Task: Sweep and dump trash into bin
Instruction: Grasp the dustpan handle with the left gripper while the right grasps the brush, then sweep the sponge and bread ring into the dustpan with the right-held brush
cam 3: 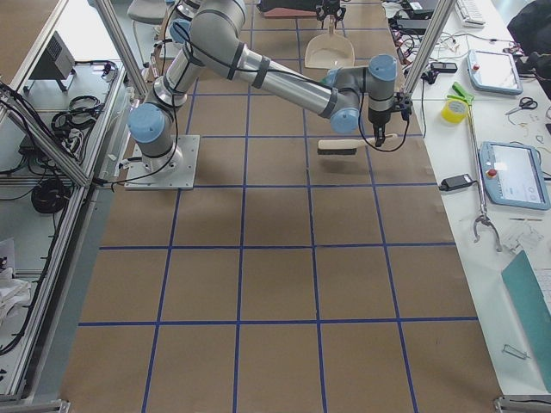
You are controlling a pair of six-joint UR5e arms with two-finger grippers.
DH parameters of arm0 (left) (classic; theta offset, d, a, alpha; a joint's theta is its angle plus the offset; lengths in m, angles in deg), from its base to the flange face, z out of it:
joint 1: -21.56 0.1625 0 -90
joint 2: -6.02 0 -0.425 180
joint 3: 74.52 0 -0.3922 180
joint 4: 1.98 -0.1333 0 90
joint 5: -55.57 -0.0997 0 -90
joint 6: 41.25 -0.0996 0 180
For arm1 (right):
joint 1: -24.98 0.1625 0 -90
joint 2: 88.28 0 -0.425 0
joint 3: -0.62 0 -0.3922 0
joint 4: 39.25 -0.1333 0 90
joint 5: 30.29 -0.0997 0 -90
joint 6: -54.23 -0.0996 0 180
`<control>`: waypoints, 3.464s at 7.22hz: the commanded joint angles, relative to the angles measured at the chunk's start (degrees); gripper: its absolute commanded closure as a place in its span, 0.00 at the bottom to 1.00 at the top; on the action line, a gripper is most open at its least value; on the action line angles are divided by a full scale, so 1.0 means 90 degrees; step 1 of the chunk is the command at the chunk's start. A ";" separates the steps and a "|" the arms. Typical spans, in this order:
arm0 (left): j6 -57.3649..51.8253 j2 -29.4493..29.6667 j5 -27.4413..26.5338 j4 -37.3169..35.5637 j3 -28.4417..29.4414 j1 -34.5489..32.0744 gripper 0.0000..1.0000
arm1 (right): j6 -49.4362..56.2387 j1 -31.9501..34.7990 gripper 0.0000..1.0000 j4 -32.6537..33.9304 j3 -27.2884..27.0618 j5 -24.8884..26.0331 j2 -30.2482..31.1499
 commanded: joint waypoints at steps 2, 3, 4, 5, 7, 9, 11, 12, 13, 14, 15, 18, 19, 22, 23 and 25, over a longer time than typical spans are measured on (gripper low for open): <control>-0.0093 -0.0141 0.0043 -0.0072 -0.0018 -0.0087 1.00 | -0.1531 0.1008 1.00 0.0060 -0.0076 0.0012 -0.0004; -0.0083 -0.0247 -0.0092 -0.0101 0.0002 -0.0300 1.00 | -0.1826 0.1175 1.00 0.0071 -0.0085 0.0013 -0.0004; -0.0093 -0.0258 -0.0664 -0.0121 0.0002 -0.0515 1.00 | -0.2138 0.1332 1.00 0.0109 -0.0105 0.0003 -0.0013; -0.0064 -0.0220 -0.1008 -0.0228 0.0002 -0.0749 1.00 | -0.2296 0.1468 1.00 0.0110 -0.0211 0.0032 -0.0004; 0.0073 -0.0219 -0.1351 -0.0239 -0.0037 -0.0975 1.00 | -0.2619 0.1694 1.00 0.0323 -0.0291 0.0178 -0.0033; 0.0548 -0.0112 -0.1520 -0.0278 -0.0037 -0.1084 1.00 | -0.2757 0.1782 1.00 0.0403 -0.0291 0.0198 -0.0159; 0.0629 -0.0112 -0.1549 -0.0238 -0.0037 -0.1084 1.00 | -0.2883 0.1987 1.00 0.0859 -0.0281 0.0189 -0.0315; 0.0668 -0.0102 -0.1539 -0.0238 -0.0028 -0.1084 1.00 | -0.3010 0.2094 1.00 0.0968 -0.0261 0.0189 -0.0393; 0.0678 -0.0102 -0.1539 -0.0238 -0.0008 -0.1084 1.00 | -0.3146 0.2153 1.00 0.1172 -0.0203 0.0179 -0.0462; 0.0678 -0.0102 -0.1539 -0.0238 -0.0008 -0.1084 1.00 | -0.3273 0.2192 1.00 0.1203 -0.0125 0.0179 -0.0540; 0.0669 -0.0102 -0.1530 -0.0248 -0.0008 -0.1084 1.00 | -0.3448 0.2338 1.00 0.1281 -0.0076 0.0179 -0.0618; 0.0659 -0.0102 -0.1529 -0.0268 0.0012 -0.1084 1.00 | -0.4277 0.2806 1.00 0.1282 0.0421 0.0169 -0.0843; 0.0659 -0.0102 -0.1529 -0.0268 0.0021 -0.1084 1.00 | -0.4348 0.2933 1.00 0.1282 0.0577 0.0179 -0.0901; 0.0630 -0.0102 -0.1530 -0.0277 0.0021 -0.1084 1.00 | -0.4923 0.3393 1.00 0.1282 0.0715 0.0179 -0.0912; 0.0620 -0.0102 -0.1529 -0.0277 0.0021 -0.1084 1.00 | -0.5060 0.3471 1.00 0.1282 0.0744 0.0179 -0.0960; 0.0610 -0.0102 -0.1539 -0.0277 0.0021 -0.1084 1.00 | -0.4888 0.3473 1.00 0.1165 0.0774 0.0169 -0.0893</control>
